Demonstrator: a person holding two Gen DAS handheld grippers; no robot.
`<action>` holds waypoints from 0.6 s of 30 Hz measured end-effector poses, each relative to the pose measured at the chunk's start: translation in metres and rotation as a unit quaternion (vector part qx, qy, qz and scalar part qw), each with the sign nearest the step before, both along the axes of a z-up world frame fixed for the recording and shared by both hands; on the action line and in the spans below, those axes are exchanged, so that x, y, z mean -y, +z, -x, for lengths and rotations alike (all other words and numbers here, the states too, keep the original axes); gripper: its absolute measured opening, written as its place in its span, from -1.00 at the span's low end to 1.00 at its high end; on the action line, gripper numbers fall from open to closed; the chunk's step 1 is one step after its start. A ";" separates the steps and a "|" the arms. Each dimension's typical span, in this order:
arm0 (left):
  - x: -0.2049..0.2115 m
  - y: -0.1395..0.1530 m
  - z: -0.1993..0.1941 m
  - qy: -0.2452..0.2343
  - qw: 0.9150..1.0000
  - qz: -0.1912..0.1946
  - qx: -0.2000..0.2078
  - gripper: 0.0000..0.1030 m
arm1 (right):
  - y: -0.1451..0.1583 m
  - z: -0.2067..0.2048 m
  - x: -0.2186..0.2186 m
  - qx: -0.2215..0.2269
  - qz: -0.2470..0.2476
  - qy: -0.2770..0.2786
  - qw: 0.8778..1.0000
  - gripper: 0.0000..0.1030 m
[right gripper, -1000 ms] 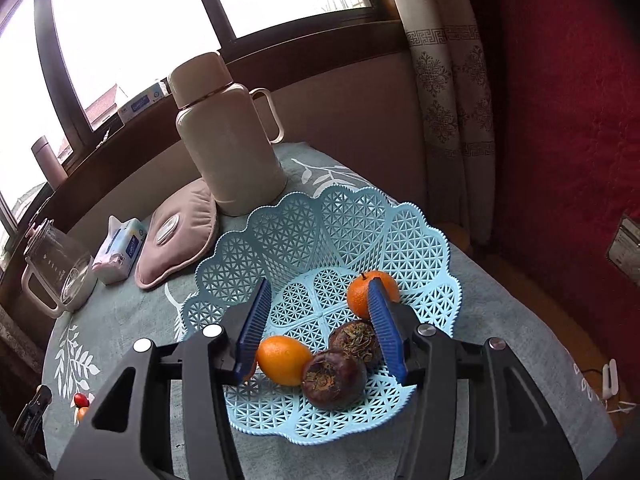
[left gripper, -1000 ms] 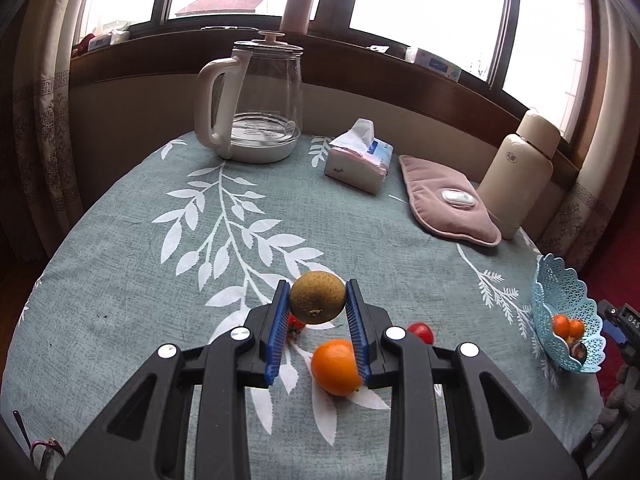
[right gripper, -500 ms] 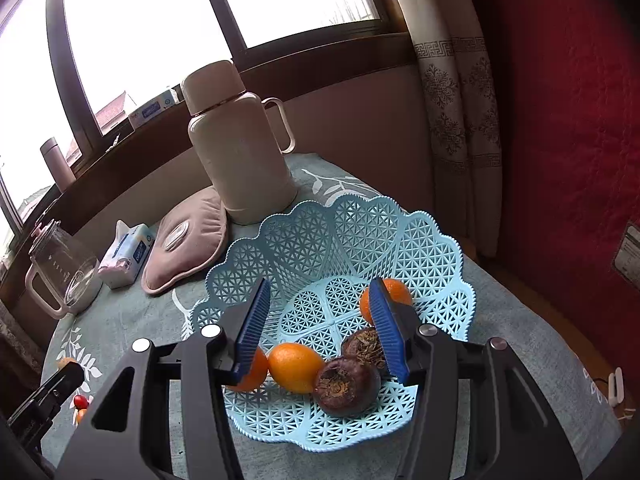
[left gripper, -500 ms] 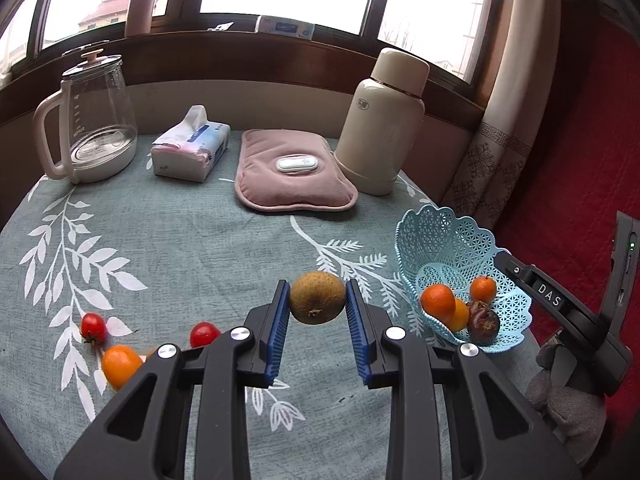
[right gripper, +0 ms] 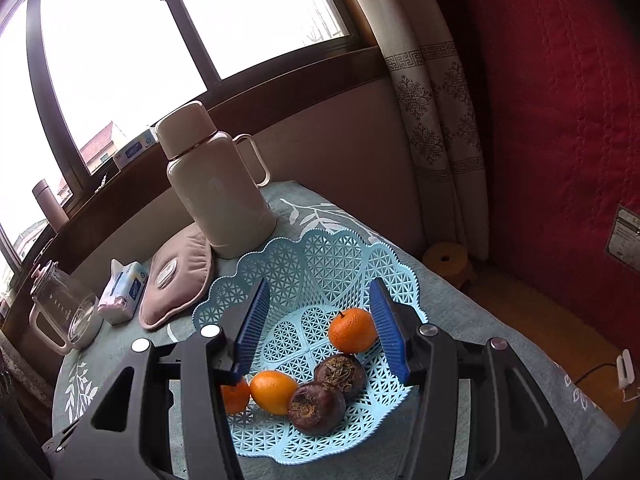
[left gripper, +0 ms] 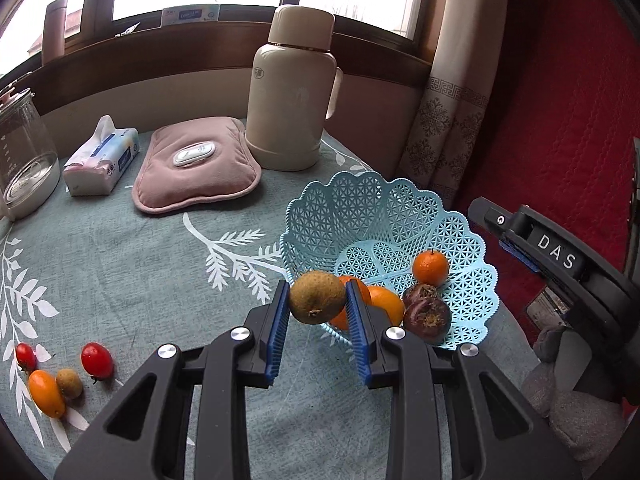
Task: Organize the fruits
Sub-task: 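Carry the brown kiwi into the blue basket and open the left tool, then withdraw both tools from the basket back over the cloth fruits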
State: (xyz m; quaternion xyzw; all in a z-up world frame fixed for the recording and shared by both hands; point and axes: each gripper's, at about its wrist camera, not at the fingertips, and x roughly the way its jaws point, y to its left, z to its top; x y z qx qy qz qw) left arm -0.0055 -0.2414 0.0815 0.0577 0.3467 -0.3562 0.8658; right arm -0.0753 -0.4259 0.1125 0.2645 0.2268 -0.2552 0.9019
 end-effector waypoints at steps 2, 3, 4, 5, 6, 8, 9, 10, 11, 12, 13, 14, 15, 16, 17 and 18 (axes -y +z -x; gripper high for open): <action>0.006 -0.002 0.002 -0.006 1.000 -0.004 -0.001 -0.44 | 0.001 0.002 0.002 0.003 -0.001 -0.004 1.000 0.04; 0.009 -0.003 0.002 -0.009 1.000 -0.005 -0.001 -0.44 | 0.002 0.002 0.003 0.004 -0.001 -0.005 1.000 0.04; 0.011 -0.004 0.003 -0.011 1.000 -0.007 -0.001 -0.44 | 0.002 0.003 0.004 0.005 -0.002 -0.006 1.000 0.04; 0.013 -0.004 0.004 -0.013 1.000 -0.008 0.000 -0.44 | 0.003 0.003 0.004 0.006 -0.003 -0.007 1.000 0.04; 0.015 -0.005 0.004 -0.015 1.000 -0.009 0.000 -0.44 | 0.003 0.004 0.005 0.007 -0.003 -0.007 1.000 0.04; 0.019 -0.006 0.004 -0.017 1.000 -0.010 -0.001 -0.44 | 0.003 0.004 0.005 0.007 -0.003 -0.008 1.000 0.04; 0.020 -0.006 0.004 -0.018 1.000 -0.010 -0.001 -0.44 | 0.003 0.005 0.005 0.007 -0.004 -0.008 1.000 0.04; 0.022 -0.007 0.004 -0.018 1.000 -0.010 0.001 -0.43 | 0.003 0.005 0.005 0.007 -0.004 -0.008 1.000 0.05; 0.023 -0.007 0.005 -0.018 1.000 -0.011 0.002 -0.31 | 0.002 0.004 0.005 0.007 -0.005 -0.008 1.000 0.05; 0.023 -0.007 0.005 -0.016 1.000 -0.011 0.003 -0.14 | 0.002 0.004 0.005 0.007 -0.004 -0.008 1.000 0.05; 0.022 -0.007 0.005 -0.013 1.000 -0.008 0.007 0.27 | 0.002 0.004 0.005 0.007 -0.005 -0.008 1.000 0.04; 0.021 -0.006 0.005 -0.009 1.000 -0.005 0.014 0.35 | 0.002 0.005 0.005 0.007 -0.005 -0.008 1.000 0.04; 0.020 -0.005 0.005 -0.008 1.000 -0.006 0.018 0.35 | 0.002 0.005 0.005 0.007 -0.006 -0.008 1.000 0.05; 0.019 -0.005 0.005 -0.009 1.000 -0.007 0.017 0.35 | 0.001 0.005 0.006 0.007 -0.007 -0.008 1.000 0.15; 0.017 -0.004 0.004 -0.008 1.000 -0.006 0.017 0.35 | 0.000 0.005 0.006 0.009 -0.009 -0.010 1.000 0.25; 0.015 -0.003 0.003 -0.005 1.000 -0.006 0.018 0.35 | 0.000 0.006 0.006 0.010 -0.010 -0.013 1.000 0.35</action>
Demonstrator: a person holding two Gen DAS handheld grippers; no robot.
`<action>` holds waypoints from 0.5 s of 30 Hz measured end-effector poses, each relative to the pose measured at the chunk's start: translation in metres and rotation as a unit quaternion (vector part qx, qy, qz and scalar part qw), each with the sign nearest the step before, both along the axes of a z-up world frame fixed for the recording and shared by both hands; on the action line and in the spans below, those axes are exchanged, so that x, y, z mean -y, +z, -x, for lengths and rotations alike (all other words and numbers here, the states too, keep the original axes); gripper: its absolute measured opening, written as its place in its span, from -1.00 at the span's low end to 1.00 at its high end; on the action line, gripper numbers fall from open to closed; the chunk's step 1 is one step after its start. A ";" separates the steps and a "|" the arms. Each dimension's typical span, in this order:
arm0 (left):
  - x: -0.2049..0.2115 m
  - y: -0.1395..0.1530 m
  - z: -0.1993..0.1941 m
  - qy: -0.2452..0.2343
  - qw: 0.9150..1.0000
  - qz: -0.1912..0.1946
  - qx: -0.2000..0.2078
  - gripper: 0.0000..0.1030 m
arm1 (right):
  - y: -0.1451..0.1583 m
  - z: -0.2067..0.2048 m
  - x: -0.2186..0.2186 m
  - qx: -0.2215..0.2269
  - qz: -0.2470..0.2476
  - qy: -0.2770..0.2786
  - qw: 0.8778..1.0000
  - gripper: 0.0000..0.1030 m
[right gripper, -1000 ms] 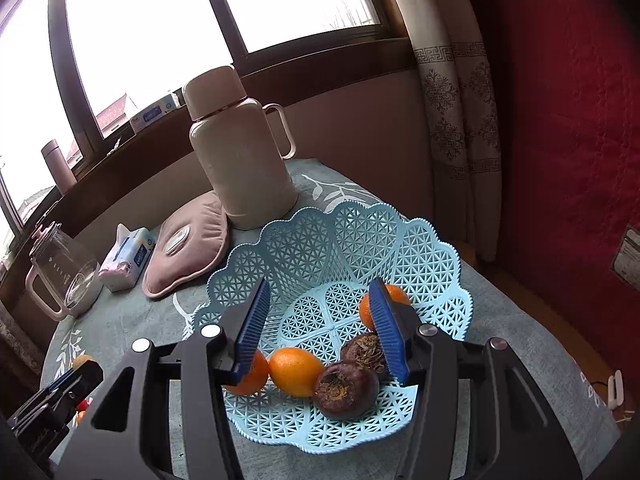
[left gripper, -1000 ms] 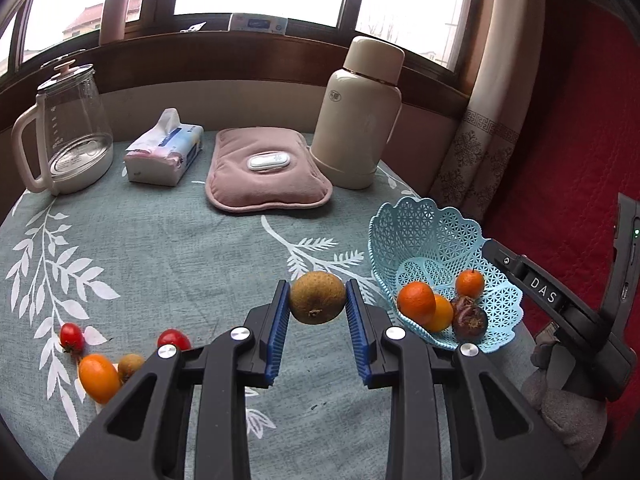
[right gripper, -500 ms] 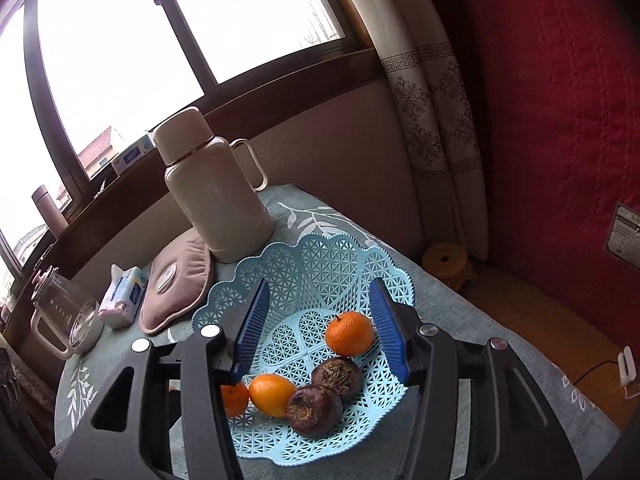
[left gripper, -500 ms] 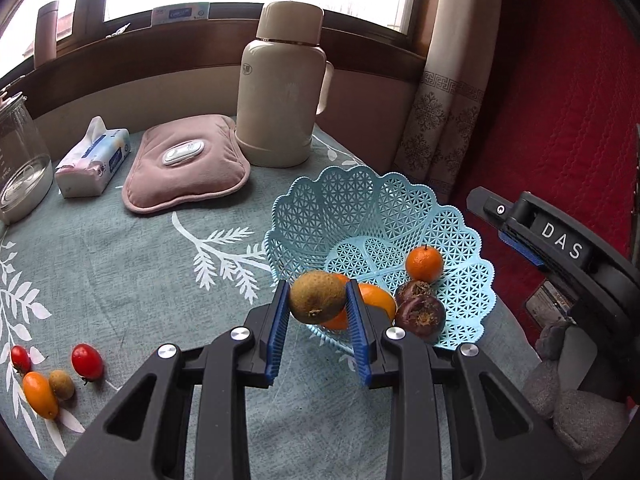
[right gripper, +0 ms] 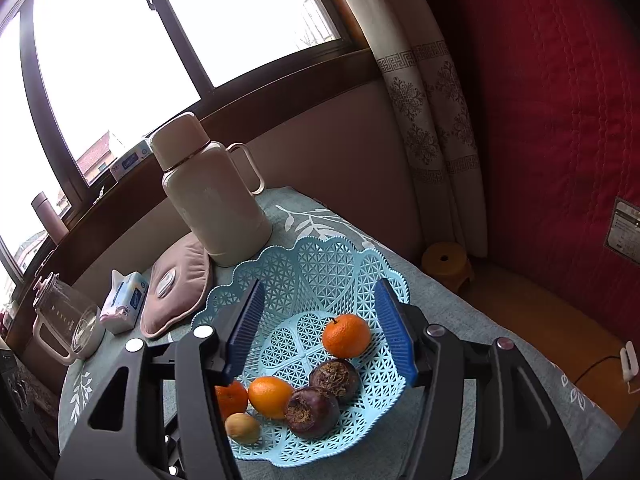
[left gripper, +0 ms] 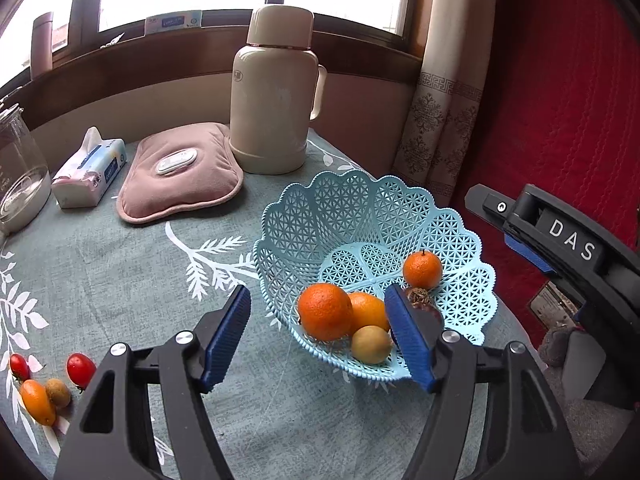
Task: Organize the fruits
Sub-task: 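Withdraw both tools from the basket back over the cloth fruits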
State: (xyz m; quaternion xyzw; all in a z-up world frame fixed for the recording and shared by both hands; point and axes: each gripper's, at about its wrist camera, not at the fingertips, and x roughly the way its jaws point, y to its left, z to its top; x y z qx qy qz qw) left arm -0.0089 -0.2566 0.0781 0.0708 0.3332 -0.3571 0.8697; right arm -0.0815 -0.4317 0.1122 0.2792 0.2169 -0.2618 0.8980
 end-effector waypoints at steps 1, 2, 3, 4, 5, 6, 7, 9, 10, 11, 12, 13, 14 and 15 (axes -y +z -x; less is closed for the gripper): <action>-0.002 0.001 0.000 0.003 1.000 0.000 0.003 0.35 | 0.000 0.000 0.000 -0.001 0.000 0.000 1.000 0.35; -0.004 0.001 -0.001 0.006 1.000 -0.001 0.006 0.35 | -0.001 -0.001 -0.001 -0.002 0.000 0.002 1.000 0.35; -0.005 0.002 -0.001 0.010 1.000 -0.002 0.010 0.35 | -0.001 -0.001 -0.002 -0.003 0.001 0.003 1.000 0.35; -0.007 0.002 -0.002 0.014 1.000 -0.003 0.012 0.35 | -0.001 -0.001 -0.003 -0.002 0.002 0.004 1.000 0.35; -0.009 0.002 -0.002 0.018 1.000 -0.004 0.015 0.40 | -0.001 -0.001 -0.004 -0.002 0.002 0.006 1.000 0.35; -0.011 0.002 -0.003 0.023 1.000 -0.006 0.017 0.44 | -0.001 -0.002 -0.005 -0.003 0.003 0.009 1.000 0.36; -0.013 0.002 -0.003 0.029 0.999 -0.007 0.019 0.56 | -0.001 -0.003 -0.005 -0.003 0.003 0.011 1.000 0.38; -0.019 0.002 -0.003 0.040 0.999 -0.010 0.029 0.64 | -0.003 -0.004 -0.006 -0.005 -0.001 0.014 1.000 0.38; -0.022 0.003 -0.004 0.045 0.998 -0.013 0.034 0.64 | -0.004 -0.005 -0.007 -0.006 -0.002 0.015 1.000 0.38; -0.025 0.003 -0.004 0.050 0.998 -0.016 0.036 0.66 | -0.004 -0.005 -0.008 -0.006 -0.002 0.017 1.000 0.38; -0.028 0.003 -0.005 0.054 0.998 -0.017 0.037 0.67 | -0.004 -0.005 -0.009 -0.006 -0.002 0.018 1.000 0.38; -0.031 0.003 -0.006 0.059 0.997 -0.017 0.036 0.69 | -0.003 -0.005 -0.010 -0.006 -0.001 0.020 1.000 0.38; -0.035 0.003 -0.007 0.063 0.997 -0.015 0.035 0.69 | -0.003 -0.006 -0.012 -0.006 0.001 0.022 1.000 0.38; -0.039 0.003 -0.008 0.068 0.997 -0.015 0.035 0.69 | -0.003 -0.007 -0.014 -0.006 0.002 0.025 1.000 0.38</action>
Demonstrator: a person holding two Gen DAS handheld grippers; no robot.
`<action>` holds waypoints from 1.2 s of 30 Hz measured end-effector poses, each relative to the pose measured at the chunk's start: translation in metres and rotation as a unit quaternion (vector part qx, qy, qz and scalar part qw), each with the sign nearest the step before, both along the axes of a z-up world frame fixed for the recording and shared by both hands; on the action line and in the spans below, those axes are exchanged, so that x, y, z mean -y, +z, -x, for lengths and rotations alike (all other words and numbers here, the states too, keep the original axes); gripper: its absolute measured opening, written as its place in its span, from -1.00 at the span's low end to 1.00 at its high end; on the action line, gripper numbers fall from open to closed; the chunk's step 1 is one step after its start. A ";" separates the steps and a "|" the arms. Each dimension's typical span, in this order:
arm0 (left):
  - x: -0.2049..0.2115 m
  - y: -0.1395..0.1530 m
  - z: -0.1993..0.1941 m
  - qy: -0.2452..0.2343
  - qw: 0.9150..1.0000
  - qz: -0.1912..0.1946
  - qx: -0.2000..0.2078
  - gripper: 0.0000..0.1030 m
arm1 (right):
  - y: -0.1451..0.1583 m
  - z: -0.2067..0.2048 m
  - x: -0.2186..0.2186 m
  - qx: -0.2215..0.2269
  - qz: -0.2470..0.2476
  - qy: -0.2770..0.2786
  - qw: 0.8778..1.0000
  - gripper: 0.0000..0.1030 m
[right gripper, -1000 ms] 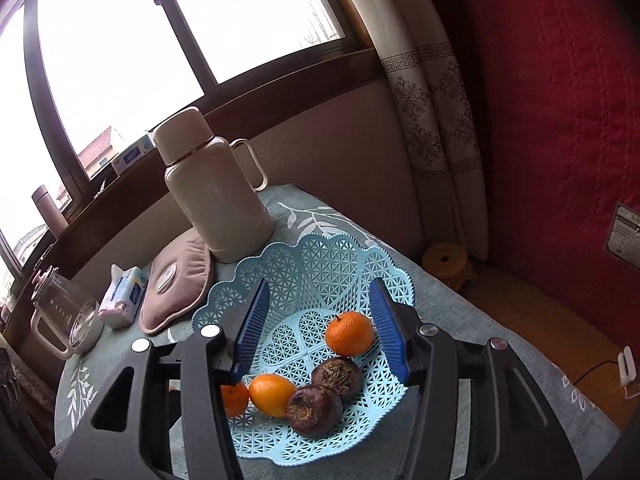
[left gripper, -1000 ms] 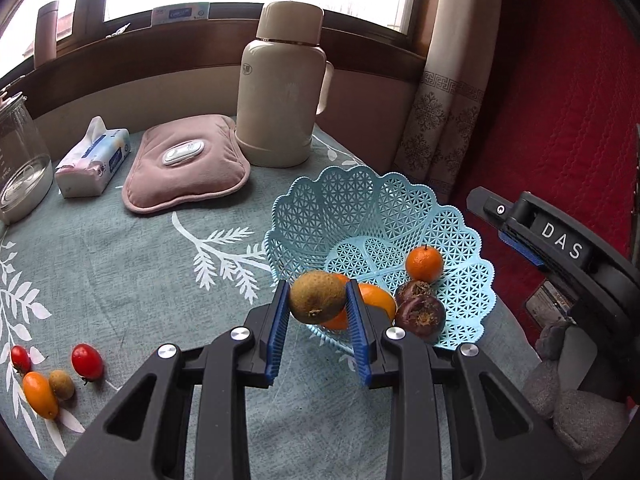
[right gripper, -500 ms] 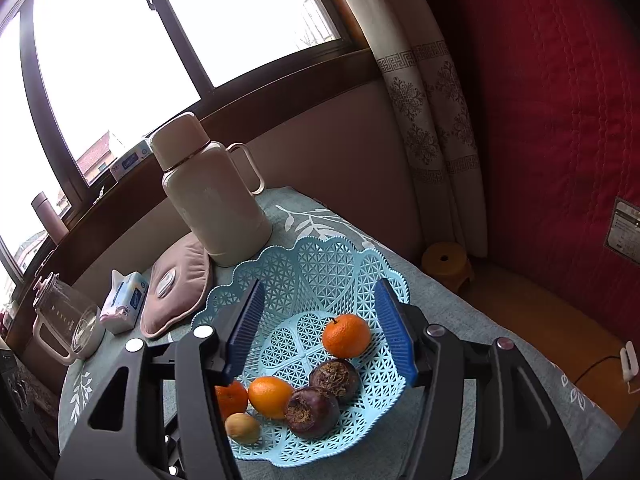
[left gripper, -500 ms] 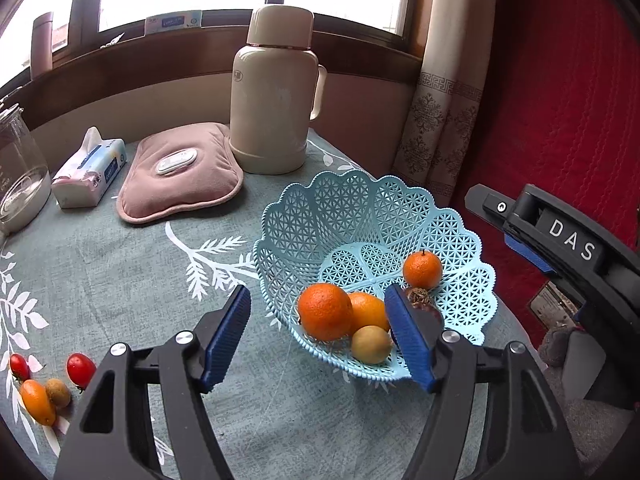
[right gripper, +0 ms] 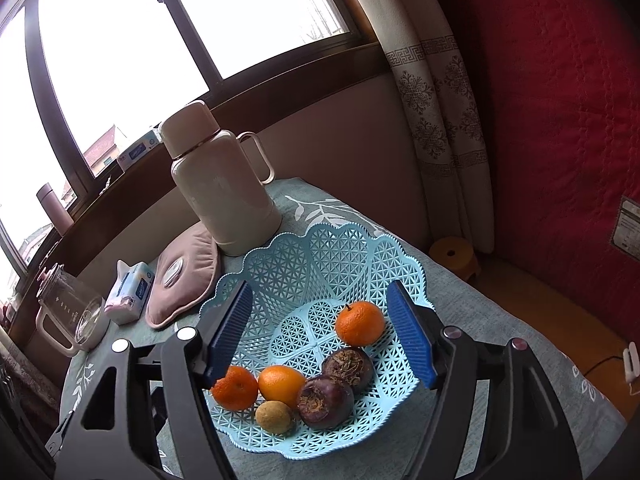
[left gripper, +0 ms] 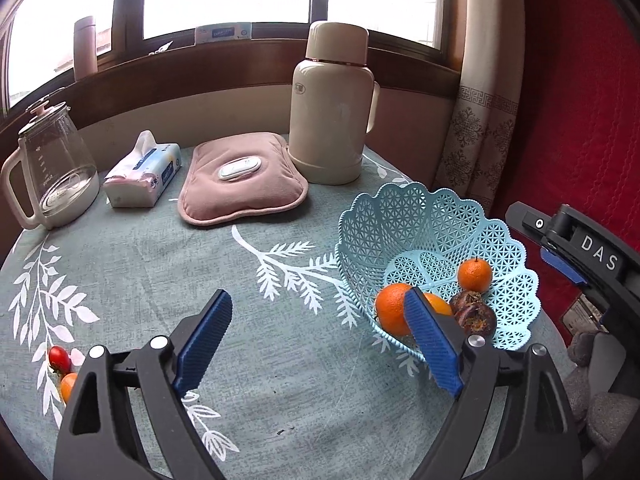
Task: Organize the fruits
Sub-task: 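Withdraw both tools from the basket back over the cloth fruits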
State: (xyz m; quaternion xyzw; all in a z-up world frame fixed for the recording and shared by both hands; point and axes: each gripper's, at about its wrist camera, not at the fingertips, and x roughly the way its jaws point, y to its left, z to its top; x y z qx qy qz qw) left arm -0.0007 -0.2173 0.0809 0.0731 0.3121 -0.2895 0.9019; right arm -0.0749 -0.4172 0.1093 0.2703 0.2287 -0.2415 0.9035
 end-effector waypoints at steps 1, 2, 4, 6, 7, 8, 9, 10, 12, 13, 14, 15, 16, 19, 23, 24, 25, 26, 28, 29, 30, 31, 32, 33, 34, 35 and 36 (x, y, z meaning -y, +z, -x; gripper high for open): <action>-0.004 0.000 0.000 0.004 1.000 0.000 0.000 0.69 | 0.000 -0.001 -0.002 -0.001 0.001 0.003 1.000 0.39; -0.008 0.000 -0.001 0.008 1.000 0.000 0.000 0.69 | -0.001 -0.002 -0.004 -0.001 0.001 0.006 1.000 0.39; -0.014 -0.001 -0.002 0.016 1.000 -0.001 -0.001 0.69 | -0.001 -0.003 -0.009 -0.003 0.003 0.014 1.000 0.40; -0.021 -0.002 -0.002 0.023 1.000 -0.002 -0.002 0.69 | -0.001 -0.005 -0.015 -0.005 0.006 0.023 1.000 0.40; -0.024 -0.002 -0.002 0.027 1.000 -0.003 -0.002 0.69 | -0.001 -0.006 -0.018 -0.005 0.008 0.027 1.000 0.40; -0.028 -0.002 -0.002 0.031 1.000 -0.002 -0.002 0.69 | -0.001 -0.007 -0.021 -0.005 0.010 0.031 0.999 0.40; -0.031 -0.002 -0.002 0.034 0.999 -0.002 -0.002 0.69 | -0.001 -0.007 -0.024 -0.006 0.012 0.035 0.999 0.40; -0.034 -0.002 -0.002 0.037 0.999 -0.002 -0.001 0.69 | 0.000 -0.008 -0.027 -0.006 0.015 0.039 0.999 0.40; -0.040 -0.003 -0.002 0.044 0.999 -0.002 0.001 0.69 | 0.001 -0.009 -0.033 -0.006 0.020 0.047 0.999 0.40; -0.043 -0.003 -0.002 0.046 0.999 -0.002 0.001 0.71 | 0.001 -0.010 -0.036 -0.007 0.023 0.051 0.998 0.41; -0.046 -0.003 -0.002 0.048 0.999 -0.002 0.000 0.73 | 0.001 -0.010 -0.039 -0.008 0.025 0.055 0.998 0.41; -0.049 -0.004 -0.003 0.051 0.999 -0.002 -0.001 0.73 | 0.001 -0.011 -0.042 -0.010 0.028 0.058 0.998 0.41; -0.051 -0.005 -0.004 0.054 0.999 -0.003 -0.001 0.73 | 0.001 -0.012 -0.045 -0.011 0.031 0.062 0.998 0.41; -0.062 -0.007 -0.007 0.068 0.998 -0.003 -0.002 0.73 | -0.002 -0.014 -0.052 -0.018 0.036 0.071 0.997 0.41; -0.074 -0.009 -0.008 0.079 0.997 0.001 -0.006 0.74 | -0.006 -0.017 -0.064 -0.028 0.046 0.085 0.995 0.41; -0.077 -0.010 -0.009 0.081 0.997 0.001 -0.008 0.74 | -0.007 -0.017 -0.067 -0.030 0.050 0.089 0.994 0.41; -0.079 -0.011 -0.010 0.084 0.996 0.001 -0.009 0.74 | -0.007 -0.018 -0.071 -0.031 0.055 0.092 0.994 0.41; -0.082 -0.012 -0.010 0.087 0.996 0.001 -0.010 0.74 | -0.007 -0.018 -0.076 -0.032 0.062 0.096 0.993 0.41; -0.087 -0.012 -0.011 0.091 0.996 0.003 -0.011 0.74 | -0.007 -0.020 -0.084 -0.034 0.074 0.104 0.991 0.41; -0.090 -0.013 -0.011 0.094 0.996 0.004 -0.010 0.74 | -0.007 -0.021 -0.088 -0.035 0.079 0.108 0.990 0.41; -0.093 -0.013 -0.011 0.096 0.995 0.004 -0.010 0.74 | -0.007 -0.022 -0.092 -0.035 0.084 0.113 0.989 0.41; -0.096 -0.013 -0.012 0.099 0.995 0.005 -0.010 0.74 | -0.006 -0.023 -0.096 -0.035 0.088 0.118 0.989 0.41; -0.099 -0.013 -0.012 0.101 0.995 0.005 -0.010 0.74 | -0.006 -0.023 -0.100 -0.036 0.090 0.122 0.988 0.41; -0.102 -0.014 -0.013 0.104 0.994 0.005 -0.011 0.74 | -0.007 -0.024 -0.104 -0.036 0.092 0.127 0.987 0.41; -0.105 -0.015 -0.014 0.107 0.994 0.005 -0.012 0.74 | -0.007 -0.026 -0.107 -0.037 0.095 0.131 0.986 0.41; -0.109 -0.015 -0.014 0.110 0.994 0.005 -0.011 0.74 | -0.007 -0.027 -0.111 -0.038 0.098 0.135 0.985 0.41; -0.112 -0.016 -0.015 0.113 0.993 0.004 -0.011 0.74 | -0.008 -0.028 -0.115 -0.039 0.101 0.139 0.984 0.41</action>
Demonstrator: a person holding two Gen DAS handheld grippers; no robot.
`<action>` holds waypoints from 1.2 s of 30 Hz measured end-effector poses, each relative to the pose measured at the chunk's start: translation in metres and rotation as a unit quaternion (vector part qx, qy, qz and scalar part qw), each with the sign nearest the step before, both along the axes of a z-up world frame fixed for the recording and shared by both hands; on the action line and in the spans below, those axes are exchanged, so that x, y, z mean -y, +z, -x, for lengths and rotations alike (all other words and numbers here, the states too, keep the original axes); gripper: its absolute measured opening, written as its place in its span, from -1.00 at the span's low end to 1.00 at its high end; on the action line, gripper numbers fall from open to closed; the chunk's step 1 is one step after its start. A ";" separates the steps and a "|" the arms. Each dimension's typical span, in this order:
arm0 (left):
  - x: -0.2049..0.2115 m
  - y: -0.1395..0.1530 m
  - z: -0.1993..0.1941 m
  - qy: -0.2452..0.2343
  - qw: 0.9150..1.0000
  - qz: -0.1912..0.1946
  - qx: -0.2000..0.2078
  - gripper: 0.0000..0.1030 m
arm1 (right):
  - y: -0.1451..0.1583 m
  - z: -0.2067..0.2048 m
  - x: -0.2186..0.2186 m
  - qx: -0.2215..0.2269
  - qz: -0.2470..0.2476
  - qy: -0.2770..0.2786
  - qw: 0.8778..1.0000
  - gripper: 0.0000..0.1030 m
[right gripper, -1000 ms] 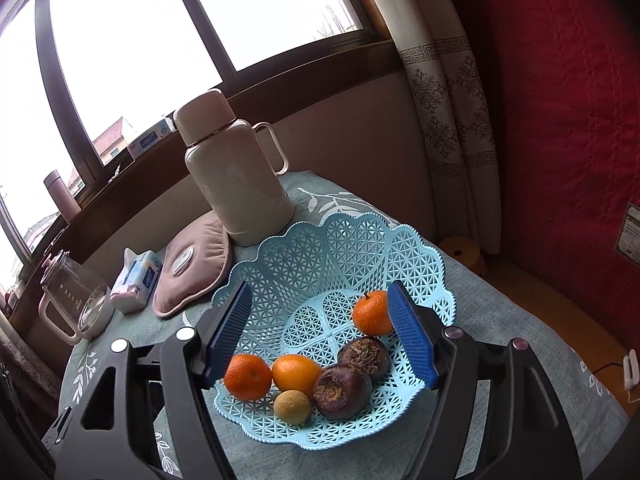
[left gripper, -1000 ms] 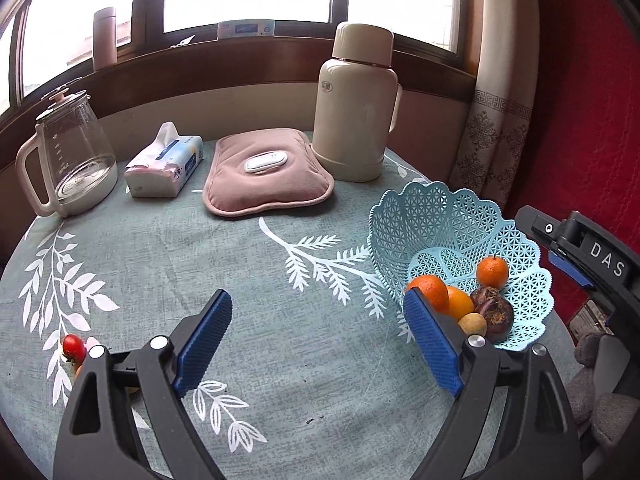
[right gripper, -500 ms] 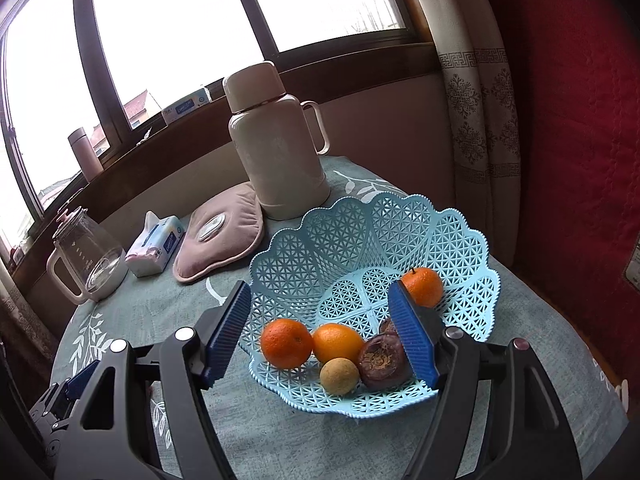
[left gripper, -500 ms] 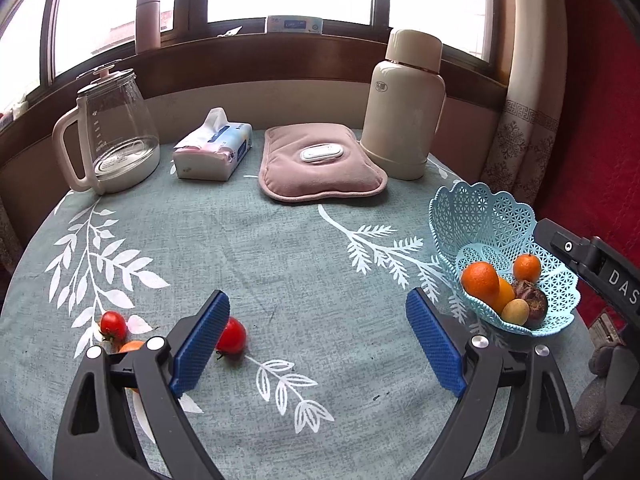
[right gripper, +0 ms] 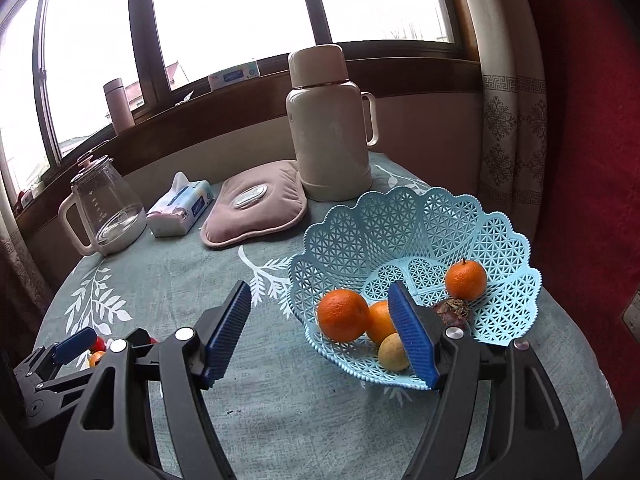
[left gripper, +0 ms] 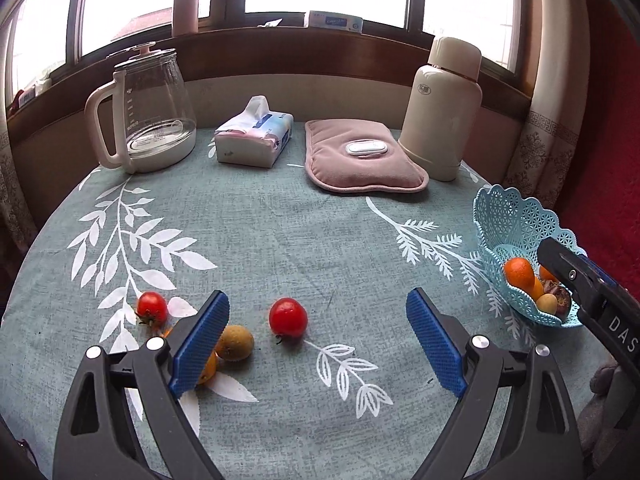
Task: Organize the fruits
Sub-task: 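Withdraw both tools from the basket back over the cloth fruits, then grasp a red cherry tomato on the cloth with the left tool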
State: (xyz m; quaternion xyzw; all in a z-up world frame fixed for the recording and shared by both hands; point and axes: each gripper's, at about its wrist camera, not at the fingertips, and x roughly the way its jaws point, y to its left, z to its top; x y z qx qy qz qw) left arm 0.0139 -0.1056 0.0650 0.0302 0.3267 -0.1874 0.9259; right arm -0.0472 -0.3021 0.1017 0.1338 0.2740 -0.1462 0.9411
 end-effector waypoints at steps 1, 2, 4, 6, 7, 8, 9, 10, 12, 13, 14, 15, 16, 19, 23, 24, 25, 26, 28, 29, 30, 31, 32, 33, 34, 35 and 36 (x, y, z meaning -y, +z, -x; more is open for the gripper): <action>-0.004 0.000 0.000 0.004 1.000 0.000 0.001 0.74 | 0.000 -0.001 -0.004 -0.001 0.002 0.004 1.000 0.41; -0.007 0.000 -0.001 0.007 1.000 0.001 0.001 0.74 | -0.001 -0.002 -0.007 -0.002 0.005 0.008 1.000 0.41; -0.014 -0.001 -0.001 0.013 1.000 0.003 0.001 0.74 | -0.002 -0.005 -0.014 -0.005 0.008 0.016 1.000 0.41; -0.020 0.000 -0.002 0.018 1.000 0.005 0.001 0.74 | -0.003 -0.006 -0.020 -0.007 0.010 0.023 1.000 0.41; -0.023 -0.001 -0.002 0.020 1.000 0.005 0.001 0.74 | -0.003 -0.006 -0.023 -0.008 0.011 0.027 1.000 0.41; -0.026 -0.001 -0.002 0.022 1.000 0.005 0.002 0.74 | -0.004 -0.007 -0.026 -0.009 0.012 0.031 0.999 0.41; -0.028 -0.002 -0.002 0.024 1.000 0.005 0.002 0.74 | -0.004 -0.008 -0.029 -0.010 0.013 0.035 0.999 0.41; -0.031 -0.002 -0.002 0.026 1.000 0.005 0.001 0.74 | -0.004 -0.009 -0.032 -0.011 0.014 0.038 0.999 0.41; -0.037 -0.003 -0.003 0.031 1.000 0.005 0.000 0.74 | -0.005 -0.011 -0.038 -0.013 0.016 0.045 0.999 0.41; -0.039 -0.004 -0.003 0.032 0.999 0.004 0.000 0.74 | -0.006 -0.013 -0.040 -0.015 0.017 0.049 0.999 0.41; -0.041 -0.004 -0.002 0.033 0.999 0.002 0.000 0.74 | -0.007 -0.014 -0.043 -0.018 0.017 0.054 0.998 0.41; -0.044 -0.005 -0.002 0.034 0.999 0.000 0.000 0.74 | -0.007 -0.016 -0.045 -0.020 0.017 0.059 0.998 0.41; -0.046 -0.006 -0.002 0.035 0.999 -0.002 0.001 0.74 | -0.008 -0.017 -0.048 -0.023 0.017 0.064 0.998 0.42; -0.053 -0.008 0.000 0.038 0.999 -0.011 0.002 0.74 | -0.013 -0.023 -0.055 -0.034 0.011 0.083 0.996 0.56; -0.067 -0.013 0.003 0.046 0.999 -0.017 -0.001 0.74 | -0.021 -0.029 -0.063 -0.052 0.009 0.103 0.993 0.57; -0.070 -0.014 0.003 0.048 0.999 -0.019 -0.001 0.74 | -0.023 -0.030 -0.064 -0.056 0.008 0.106 0.993 0.57; -0.074 -0.014 0.004 0.050 0.999 -0.020 -0.001 0.74 | -0.024 -0.031 -0.066 -0.059 0.006 0.109 0.992 0.57; -0.078 -0.015 0.004 0.052 0.998 -0.022 -0.001 0.74 | -0.026 -0.032 -0.067 -0.062 0.005 0.111 0.992 0.57; -0.086 -0.016 0.004 0.061 0.998 -0.027 -0.002 0.74 | -0.028 -0.035 -0.070 -0.066 0.003 0.115 0.991 0.57; -0.090 -0.017 0.004 0.066 0.997 -0.027 -0.004 0.74 | -0.028 -0.036 -0.071 -0.068 0.002 0.118 0.991 0.57; -0.095 -0.017 0.003 0.071 0.997 -0.027 -0.005 0.74 | -0.030 -0.038 -0.073 -0.071 0.001 0.121 0.990 0.57; -0.099 -0.018 0.002 0.075 0.997 -0.027 -0.005 0.74 | -0.031 -0.039 -0.075 -0.074 -0.001 0.124 0.989 0.57; -0.102 -0.018 0.002 0.079 0.996 -0.028 -0.006 0.74 | -0.032 -0.041 -0.077 -0.077 -0.002 0.127 0.989 0.57; -0.107 -0.019 0.001 0.082 0.996 -0.029 -0.007 0.74 | -0.033 -0.042 -0.078 -0.079 -0.003 0.130 0.988 0.57; -0.110 -0.020 0.000 0.086 0.996 -0.030 -0.008 0.74 | -0.034 -0.043 -0.080 -0.081 -0.003 0.133 0.988 0.57; -0.113 -0.021 -0.001 0.090 0.995 -0.030 -0.010 0.74 | -0.035 -0.044 -0.081 -0.083 -0.002 0.135 0.987 0.57; -0.117 -0.022 -0.002 0.093 0.995 -0.028 -0.012 0.74 | -0.037 -0.044 -0.082 -0.085 -0.002 0.136 0.987 0.57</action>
